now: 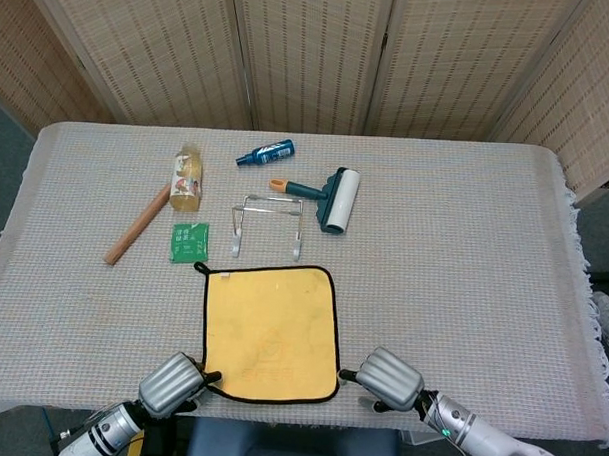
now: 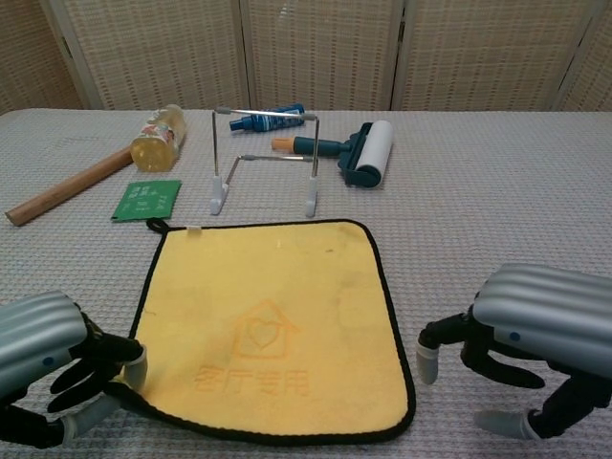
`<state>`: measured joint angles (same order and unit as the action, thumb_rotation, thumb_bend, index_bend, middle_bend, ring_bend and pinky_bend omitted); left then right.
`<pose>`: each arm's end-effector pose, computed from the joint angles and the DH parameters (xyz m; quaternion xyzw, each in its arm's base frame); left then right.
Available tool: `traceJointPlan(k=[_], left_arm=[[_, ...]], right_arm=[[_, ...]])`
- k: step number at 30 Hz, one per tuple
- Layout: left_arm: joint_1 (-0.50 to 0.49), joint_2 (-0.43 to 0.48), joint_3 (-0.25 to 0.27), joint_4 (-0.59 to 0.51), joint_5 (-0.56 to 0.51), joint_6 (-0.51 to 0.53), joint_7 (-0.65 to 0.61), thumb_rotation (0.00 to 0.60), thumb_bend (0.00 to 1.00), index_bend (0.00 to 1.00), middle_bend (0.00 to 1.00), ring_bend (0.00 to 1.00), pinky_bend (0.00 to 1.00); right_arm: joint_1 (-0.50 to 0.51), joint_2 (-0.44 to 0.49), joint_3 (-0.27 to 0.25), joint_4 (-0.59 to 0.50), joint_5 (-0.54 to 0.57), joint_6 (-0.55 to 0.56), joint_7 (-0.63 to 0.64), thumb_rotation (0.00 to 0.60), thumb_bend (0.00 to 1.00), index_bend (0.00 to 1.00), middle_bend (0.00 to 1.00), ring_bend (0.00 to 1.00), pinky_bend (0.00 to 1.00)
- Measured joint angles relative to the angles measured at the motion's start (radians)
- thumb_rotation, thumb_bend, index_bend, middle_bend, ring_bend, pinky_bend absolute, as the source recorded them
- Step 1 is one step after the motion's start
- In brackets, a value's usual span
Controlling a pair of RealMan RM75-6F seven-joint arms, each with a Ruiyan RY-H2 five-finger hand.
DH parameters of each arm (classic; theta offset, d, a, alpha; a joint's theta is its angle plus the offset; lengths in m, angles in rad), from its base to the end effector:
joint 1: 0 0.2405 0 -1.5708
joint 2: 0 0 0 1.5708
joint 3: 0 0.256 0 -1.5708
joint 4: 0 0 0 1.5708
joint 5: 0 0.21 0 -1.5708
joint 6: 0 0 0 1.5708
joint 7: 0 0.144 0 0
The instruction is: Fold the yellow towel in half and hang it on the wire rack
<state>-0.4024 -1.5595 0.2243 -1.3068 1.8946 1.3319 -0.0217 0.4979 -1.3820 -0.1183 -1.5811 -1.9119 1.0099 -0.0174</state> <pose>-0.2283 0.1779 -0.0269 -0.8149 -0.3007 -0.4242 0.2562 -0.1939 -0.1968 -0.0121 0.8629 -0.2944 0.3567 0.2036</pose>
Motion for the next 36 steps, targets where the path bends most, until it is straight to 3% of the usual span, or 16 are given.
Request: traceJointPlan(k=[16,28,36], left_arm=[[0.002,-0.003,0.002,0.003,-0.002,0.001,-0.005,0.6,0.54,0.55,0.86,0.78,0.86],[0.003,-0.002,0.004,0.001,-0.003,-0.002,-0.006,0.6,0.54,0.55,0.86,0.78,0.86],[0.002,-0.002,0.004,-0.001,-0.001,0.002,-0.008,0.6,0.54,0.55,0.86,0.78,0.86]], right_arm=[[0.052,-0.15,0.001,0.135,0.034,-0.01,0.009,0.6,0.32,0.41,0.87,0.93,1.0],[0.082,-0.197,-0.011,0.176,0.056,-0.018,-0.007,0.6,0.34,0.41,0.87,0.93,1.0],[0.088,-0.228,-0.011,0.201,0.066,0.006,-0.013,0.6,0.4,0.49,0.87,0.93,1.0]])
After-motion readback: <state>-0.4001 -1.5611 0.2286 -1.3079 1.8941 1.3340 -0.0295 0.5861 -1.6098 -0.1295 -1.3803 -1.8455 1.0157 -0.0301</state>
